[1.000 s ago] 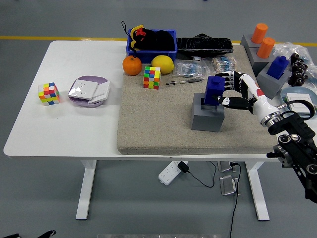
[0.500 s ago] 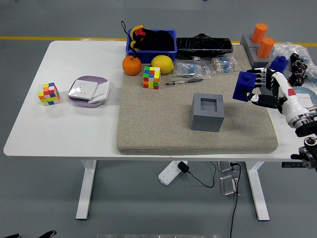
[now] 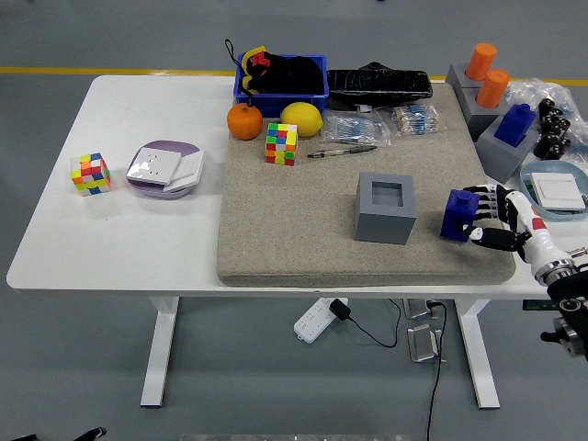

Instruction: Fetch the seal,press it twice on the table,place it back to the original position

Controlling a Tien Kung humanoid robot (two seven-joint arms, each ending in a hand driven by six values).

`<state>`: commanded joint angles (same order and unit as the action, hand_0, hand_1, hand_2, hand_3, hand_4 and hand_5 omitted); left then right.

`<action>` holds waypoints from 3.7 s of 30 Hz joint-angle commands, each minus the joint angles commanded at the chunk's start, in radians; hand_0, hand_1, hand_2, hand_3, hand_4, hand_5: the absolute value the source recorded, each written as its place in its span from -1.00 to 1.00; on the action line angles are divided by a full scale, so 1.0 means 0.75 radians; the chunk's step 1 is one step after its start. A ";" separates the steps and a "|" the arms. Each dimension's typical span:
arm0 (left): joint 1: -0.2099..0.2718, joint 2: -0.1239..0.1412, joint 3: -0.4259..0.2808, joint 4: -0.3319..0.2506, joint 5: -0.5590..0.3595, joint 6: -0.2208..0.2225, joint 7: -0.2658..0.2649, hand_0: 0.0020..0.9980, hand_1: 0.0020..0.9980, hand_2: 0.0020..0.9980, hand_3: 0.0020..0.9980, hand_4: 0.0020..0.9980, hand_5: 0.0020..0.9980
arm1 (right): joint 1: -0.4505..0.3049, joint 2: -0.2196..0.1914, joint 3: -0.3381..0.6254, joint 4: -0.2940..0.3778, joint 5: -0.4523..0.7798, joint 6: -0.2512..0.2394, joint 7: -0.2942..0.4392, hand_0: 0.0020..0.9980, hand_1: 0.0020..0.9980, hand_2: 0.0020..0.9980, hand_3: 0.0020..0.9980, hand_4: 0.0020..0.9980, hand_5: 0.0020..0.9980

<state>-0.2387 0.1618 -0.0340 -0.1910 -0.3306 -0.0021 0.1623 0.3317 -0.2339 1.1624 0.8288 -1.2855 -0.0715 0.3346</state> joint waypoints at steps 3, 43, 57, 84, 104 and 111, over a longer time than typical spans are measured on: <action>-0.001 -0.001 0.004 -0.001 -0.002 -0.001 -0.002 0.63 0.57 0.53 0.60 0.37 -0.14 | 0.001 0.002 -0.017 -0.025 0.005 -0.001 0.003 0.06 -0.22 -0.22 -0.25 0.35 -1.00; -0.002 0.008 -0.011 0.000 0.014 0.003 0.005 0.63 0.57 0.53 0.60 0.37 -0.14 | 0.216 -0.021 -0.218 0.249 0.114 0.097 -0.083 0.05 -0.23 -0.23 -0.27 0.32 -1.00; -0.012 0.009 0.003 -0.002 0.000 0.001 -0.002 0.63 0.57 0.53 0.60 0.37 -0.14 | 0.287 -0.029 -0.314 0.189 0.139 0.123 -0.092 0.05 -0.23 -0.23 -0.27 0.31 -1.00; -0.013 0.009 0.001 -0.002 -0.001 0.000 0.000 0.63 0.58 0.53 0.60 0.37 -0.14 | 0.334 -0.057 -0.397 0.122 0.143 0.123 -0.078 0.05 -0.23 -0.23 -0.26 0.32 -1.00; -0.015 0.007 0.005 -0.003 -0.006 -0.001 -0.002 0.63 0.58 0.53 0.60 0.37 -0.14 | 0.346 -0.055 -0.425 0.093 0.155 0.125 -0.072 0.07 -0.21 -0.20 -0.22 0.34 -1.00; -0.014 0.008 0.002 -0.003 -0.002 -0.001 -0.001 0.63 0.57 0.53 0.60 0.38 -0.14 | 0.350 -0.051 -0.433 0.092 0.159 0.131 -0.067 0.17 -0.08 -0.05 -0.02 0.42 -1.00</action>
<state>-0.2495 0.1678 -0.0328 -0.1930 -0.3322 -0.0027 0.1617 0.5944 -0.2725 0.8379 0.8976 -1.1659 0.0271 0.2844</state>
